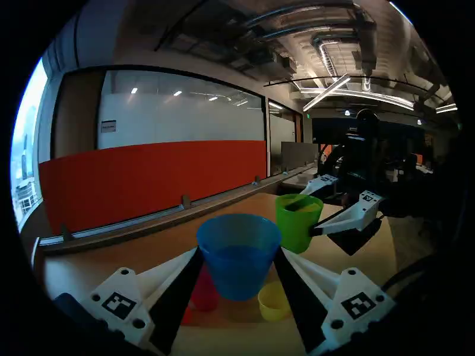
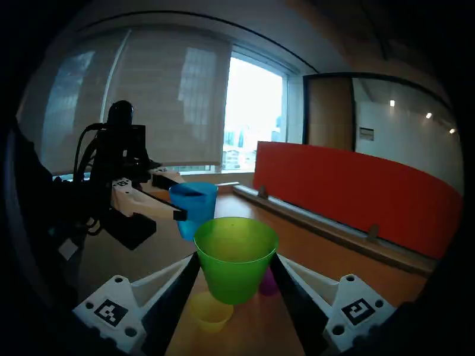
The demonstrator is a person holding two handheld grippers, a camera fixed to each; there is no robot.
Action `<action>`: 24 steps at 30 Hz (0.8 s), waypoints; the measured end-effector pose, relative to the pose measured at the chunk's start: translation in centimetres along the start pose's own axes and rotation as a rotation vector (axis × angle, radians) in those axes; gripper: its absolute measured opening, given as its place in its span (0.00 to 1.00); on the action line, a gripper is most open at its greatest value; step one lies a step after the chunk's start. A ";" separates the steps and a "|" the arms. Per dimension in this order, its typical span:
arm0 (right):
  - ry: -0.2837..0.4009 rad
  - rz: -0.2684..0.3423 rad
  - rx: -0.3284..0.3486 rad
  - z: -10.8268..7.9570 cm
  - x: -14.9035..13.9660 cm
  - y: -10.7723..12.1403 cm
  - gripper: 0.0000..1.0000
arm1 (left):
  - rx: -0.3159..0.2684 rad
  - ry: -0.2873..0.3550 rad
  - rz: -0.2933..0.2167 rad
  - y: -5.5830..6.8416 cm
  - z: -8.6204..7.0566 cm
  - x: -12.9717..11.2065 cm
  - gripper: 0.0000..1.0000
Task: Pour water
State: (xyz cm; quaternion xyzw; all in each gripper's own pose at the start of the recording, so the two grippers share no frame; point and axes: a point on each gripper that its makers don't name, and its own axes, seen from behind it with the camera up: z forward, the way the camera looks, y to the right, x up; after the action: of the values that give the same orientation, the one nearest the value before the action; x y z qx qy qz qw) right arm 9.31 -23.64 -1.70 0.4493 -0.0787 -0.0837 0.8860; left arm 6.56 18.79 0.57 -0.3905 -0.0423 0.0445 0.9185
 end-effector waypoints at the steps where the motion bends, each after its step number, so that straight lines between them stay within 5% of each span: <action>1: 0.005 0.002 -0.002 0.0 0.1 0.0 0.89 | 0.000 0.001 -0.001 0.0 0.0 0.0 0.83; 24: 0.090 0.025 0.001 0.2 2.2 -0.5 0.88 | 0.012 0.021 -0.002 0.1 -0.6 0.8 0.83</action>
State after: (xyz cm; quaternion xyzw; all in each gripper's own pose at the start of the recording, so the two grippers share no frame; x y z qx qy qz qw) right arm 11.38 -24.59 -1.83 0.4520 -0.0445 -0.0521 0.8894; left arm 7.42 18.47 0.11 -0.3853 -0.0328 0.0396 0.9214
